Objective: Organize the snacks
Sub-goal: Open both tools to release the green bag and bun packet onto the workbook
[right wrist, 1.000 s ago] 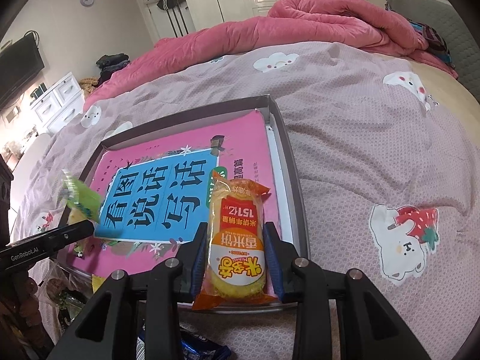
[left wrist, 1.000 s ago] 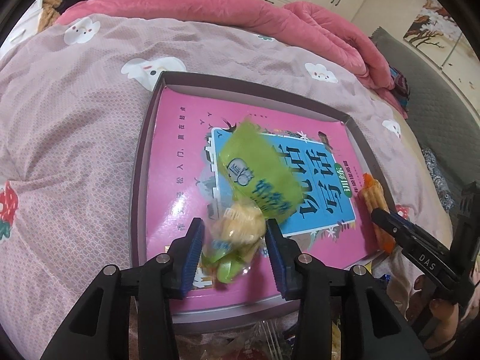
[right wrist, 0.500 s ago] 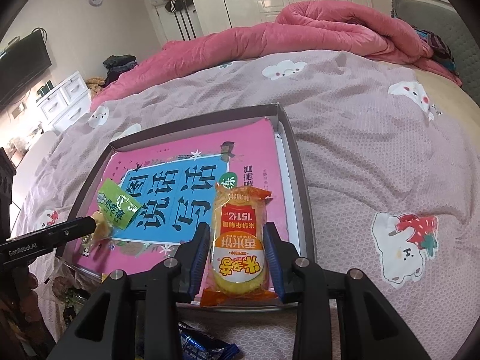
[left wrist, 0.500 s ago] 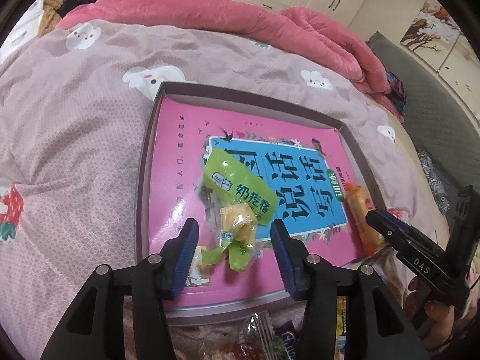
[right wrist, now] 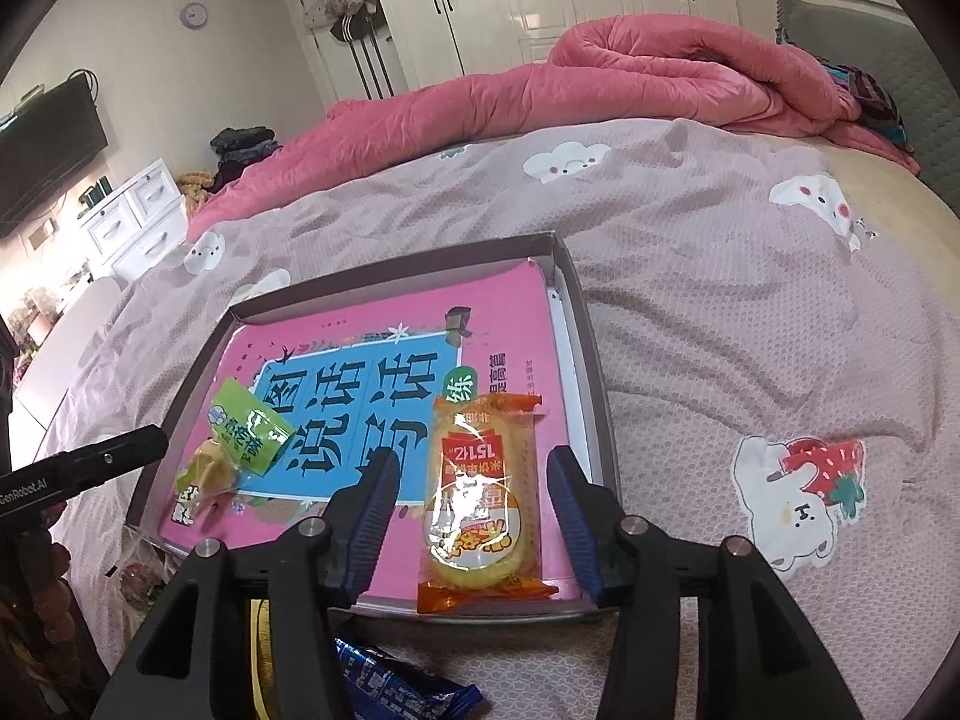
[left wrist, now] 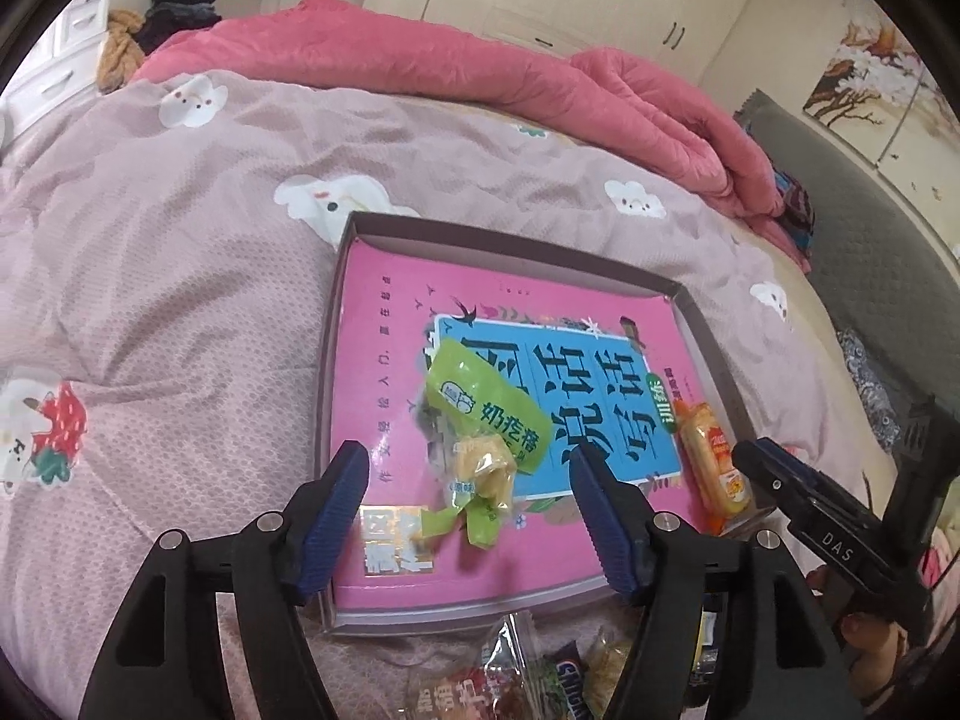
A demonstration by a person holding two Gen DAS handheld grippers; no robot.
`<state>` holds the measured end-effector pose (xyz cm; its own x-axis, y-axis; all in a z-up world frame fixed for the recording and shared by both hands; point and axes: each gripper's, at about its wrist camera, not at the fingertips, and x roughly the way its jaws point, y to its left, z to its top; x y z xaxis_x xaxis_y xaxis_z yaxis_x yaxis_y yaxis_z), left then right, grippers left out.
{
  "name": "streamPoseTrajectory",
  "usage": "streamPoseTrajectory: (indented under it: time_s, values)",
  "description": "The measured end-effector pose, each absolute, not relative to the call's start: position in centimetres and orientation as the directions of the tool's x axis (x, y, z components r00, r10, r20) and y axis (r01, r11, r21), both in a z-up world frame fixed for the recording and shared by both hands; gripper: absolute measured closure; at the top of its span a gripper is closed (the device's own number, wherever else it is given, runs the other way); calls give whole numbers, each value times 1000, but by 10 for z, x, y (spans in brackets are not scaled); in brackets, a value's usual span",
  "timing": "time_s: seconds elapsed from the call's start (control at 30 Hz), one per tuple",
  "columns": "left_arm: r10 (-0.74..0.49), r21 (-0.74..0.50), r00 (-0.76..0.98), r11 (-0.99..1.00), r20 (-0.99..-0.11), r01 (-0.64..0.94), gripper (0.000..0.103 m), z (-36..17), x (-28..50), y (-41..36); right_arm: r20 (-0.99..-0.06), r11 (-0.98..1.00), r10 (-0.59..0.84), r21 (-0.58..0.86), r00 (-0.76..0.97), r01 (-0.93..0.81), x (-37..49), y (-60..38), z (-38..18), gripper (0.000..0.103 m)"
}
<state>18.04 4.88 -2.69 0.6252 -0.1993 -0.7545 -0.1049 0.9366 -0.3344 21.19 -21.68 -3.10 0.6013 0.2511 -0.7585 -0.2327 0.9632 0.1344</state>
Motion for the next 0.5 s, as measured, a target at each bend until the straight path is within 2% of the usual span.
streamPoseTrajectory:
  time_s: [0.5]
  values:
    - [-171,-311,665,945,-727,-98,25,-9,164,49,-708,964,255,133,658,-230,201,-221,-11,35]
